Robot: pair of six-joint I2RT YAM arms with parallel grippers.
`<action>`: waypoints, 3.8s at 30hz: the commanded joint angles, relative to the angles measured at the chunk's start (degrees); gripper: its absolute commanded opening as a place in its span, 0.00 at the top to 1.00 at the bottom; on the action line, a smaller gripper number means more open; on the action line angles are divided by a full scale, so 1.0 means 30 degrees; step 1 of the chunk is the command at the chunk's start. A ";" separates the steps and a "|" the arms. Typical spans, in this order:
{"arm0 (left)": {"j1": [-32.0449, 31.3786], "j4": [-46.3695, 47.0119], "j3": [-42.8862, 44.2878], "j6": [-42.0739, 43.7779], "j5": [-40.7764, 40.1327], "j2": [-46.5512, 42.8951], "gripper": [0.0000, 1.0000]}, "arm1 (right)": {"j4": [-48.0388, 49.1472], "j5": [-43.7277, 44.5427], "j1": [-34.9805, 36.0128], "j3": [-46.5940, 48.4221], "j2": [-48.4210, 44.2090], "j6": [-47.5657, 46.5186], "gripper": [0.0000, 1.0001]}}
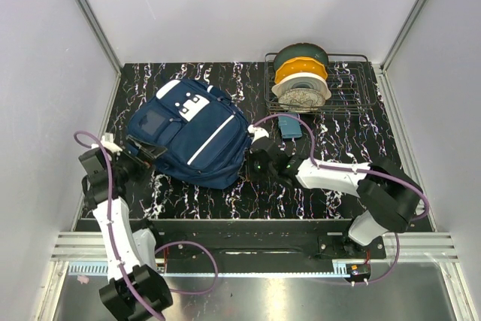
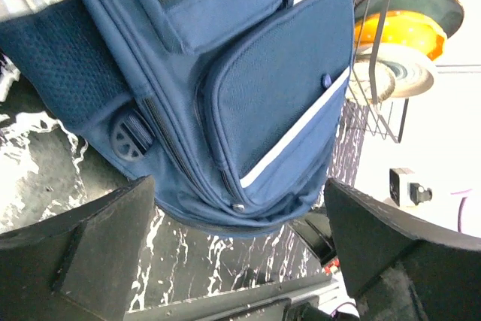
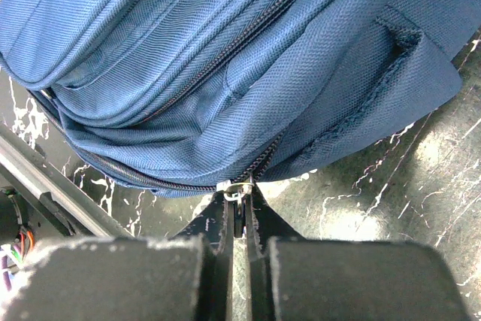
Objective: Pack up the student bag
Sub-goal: Zip the student bag at the center of the board.
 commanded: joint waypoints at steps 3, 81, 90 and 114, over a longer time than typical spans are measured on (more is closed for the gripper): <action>-0.3313 0.0185 -0.1666 -0.3503 -0.1289 -0.3076 0.01 | 0.0580 -0.0207 0.0024 0.1053 0.0322 0.0043 1.00; -2.1894 1.1110 -0.3926 -1.7778 -1.5421 0.4589 0.09 | -0.0153 0.0613 0.0757 0.0616 -0.1757 0.1244 1.00; -2.1163 1.0647 -0.3400 -1.5963 -1.4980 0.4919 1.00 | -0.0445 0.0934 0.0962 0.0469 -0.2108 0.1127 1.00; -0.6282 0.0800 -0.1876 -0.5709 -0.5666 -0.1266 1.00 | -0.1412 0.1230 0.0025 0.2577 0.0146 -0.0922 1.00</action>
